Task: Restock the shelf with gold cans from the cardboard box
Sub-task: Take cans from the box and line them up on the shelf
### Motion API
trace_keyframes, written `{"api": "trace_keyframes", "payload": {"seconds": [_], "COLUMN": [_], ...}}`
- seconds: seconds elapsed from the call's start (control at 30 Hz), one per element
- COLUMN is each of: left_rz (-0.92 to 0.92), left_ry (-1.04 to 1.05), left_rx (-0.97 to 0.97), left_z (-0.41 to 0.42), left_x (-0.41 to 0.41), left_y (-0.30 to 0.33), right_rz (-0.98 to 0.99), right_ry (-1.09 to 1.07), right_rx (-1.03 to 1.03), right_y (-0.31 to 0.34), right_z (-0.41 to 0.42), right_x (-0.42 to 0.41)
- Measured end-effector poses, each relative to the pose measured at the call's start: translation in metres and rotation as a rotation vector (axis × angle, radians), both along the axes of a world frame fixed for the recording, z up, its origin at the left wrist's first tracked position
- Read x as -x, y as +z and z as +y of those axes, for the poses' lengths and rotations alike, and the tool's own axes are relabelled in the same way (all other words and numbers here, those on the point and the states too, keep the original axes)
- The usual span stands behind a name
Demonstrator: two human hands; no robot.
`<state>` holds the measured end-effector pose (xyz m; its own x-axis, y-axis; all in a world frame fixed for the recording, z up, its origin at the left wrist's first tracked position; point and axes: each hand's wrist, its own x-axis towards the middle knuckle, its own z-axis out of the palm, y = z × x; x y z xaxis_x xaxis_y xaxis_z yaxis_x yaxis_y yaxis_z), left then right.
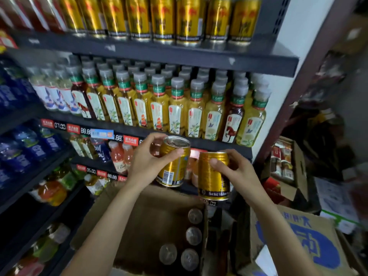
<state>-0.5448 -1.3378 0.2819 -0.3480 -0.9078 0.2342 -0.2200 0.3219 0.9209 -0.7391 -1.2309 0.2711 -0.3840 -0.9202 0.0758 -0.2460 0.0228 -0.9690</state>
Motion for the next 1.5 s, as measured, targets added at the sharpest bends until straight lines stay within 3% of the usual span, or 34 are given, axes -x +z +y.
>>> {"api": "trace_keyframes", "payload": {"seconds": [0.3,0.7,1.1,1.5], "left_rz": [0.199,0.334,0.197,0.066], "left_ry": [-0.036,0.029,0.122,0.233], "left_rx": [0.337,0.450,0.462,0.516], "left_z": [-0.022,-0.054,-0.065,-0.073], "left_x": [0.072,0.157,0.233,0.273], "left_y": [0.122,0.204,0.206,0.205], "right_rz": [0.096,0.142,0.175,0.381], "right_ry": [0.021,-0.210,-0.280,-0.275], "right_rx": [0.297,0.560,0.415,0.281], "right_y": [0.137,0.222,0.230,0.236], "right_z": [-0.012,-0.056,-0.128,-0.231], "right_x": [0.065,0.131,0.238,0.290]}}
